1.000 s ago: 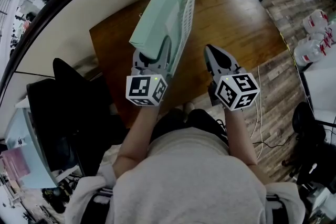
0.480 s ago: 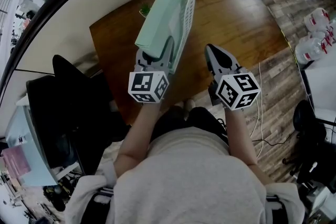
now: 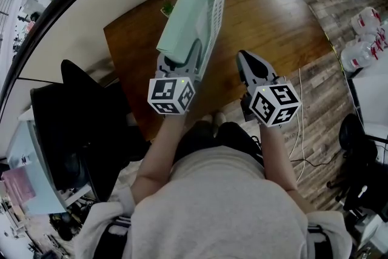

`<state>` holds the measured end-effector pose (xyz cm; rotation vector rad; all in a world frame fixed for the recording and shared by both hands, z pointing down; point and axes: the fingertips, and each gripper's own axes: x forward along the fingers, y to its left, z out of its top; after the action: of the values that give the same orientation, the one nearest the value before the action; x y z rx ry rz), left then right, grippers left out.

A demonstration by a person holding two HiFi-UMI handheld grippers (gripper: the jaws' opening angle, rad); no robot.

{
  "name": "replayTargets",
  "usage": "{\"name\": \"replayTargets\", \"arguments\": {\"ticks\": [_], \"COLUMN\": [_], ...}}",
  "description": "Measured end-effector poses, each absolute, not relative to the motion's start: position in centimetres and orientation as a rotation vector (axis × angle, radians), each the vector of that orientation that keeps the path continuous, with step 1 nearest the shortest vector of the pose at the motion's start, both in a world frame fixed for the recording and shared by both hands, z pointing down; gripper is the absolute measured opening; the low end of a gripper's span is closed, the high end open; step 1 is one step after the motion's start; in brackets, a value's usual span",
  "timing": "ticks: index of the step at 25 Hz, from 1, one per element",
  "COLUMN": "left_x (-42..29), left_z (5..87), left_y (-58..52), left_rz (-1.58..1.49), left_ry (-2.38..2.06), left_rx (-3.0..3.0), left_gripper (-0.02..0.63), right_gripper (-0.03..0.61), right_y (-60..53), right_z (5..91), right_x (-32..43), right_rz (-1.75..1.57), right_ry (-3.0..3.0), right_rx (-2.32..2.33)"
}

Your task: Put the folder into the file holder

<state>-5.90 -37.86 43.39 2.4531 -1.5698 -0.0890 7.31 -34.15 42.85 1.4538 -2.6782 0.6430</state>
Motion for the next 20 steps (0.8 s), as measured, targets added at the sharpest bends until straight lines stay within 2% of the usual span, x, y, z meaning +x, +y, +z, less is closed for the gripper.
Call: {"name": "replayTargets", "arguments": {"ticks": [15, 20], "left_x": [-6.4, -7.1], "left_z": [43.0, 42.4], "left_y": [-36.4, -35.7], "left_rz": [-0.115, -0.135], "left_ry": [-1.561, -1.577], "left_rx": [2.409, 2.396], "left_gripper": [0.265, 0.264], "right_gripper": [0.011, 0.011], "right_y": [-32.3, -31.9], "right_z": [41.7, 41.3], "right_x": [7.3, 7.0], "right_rz": [0.608, 0.595], "right_ry": [-2.702, -2.714], "right_rx": [1.456, 1.451]}}
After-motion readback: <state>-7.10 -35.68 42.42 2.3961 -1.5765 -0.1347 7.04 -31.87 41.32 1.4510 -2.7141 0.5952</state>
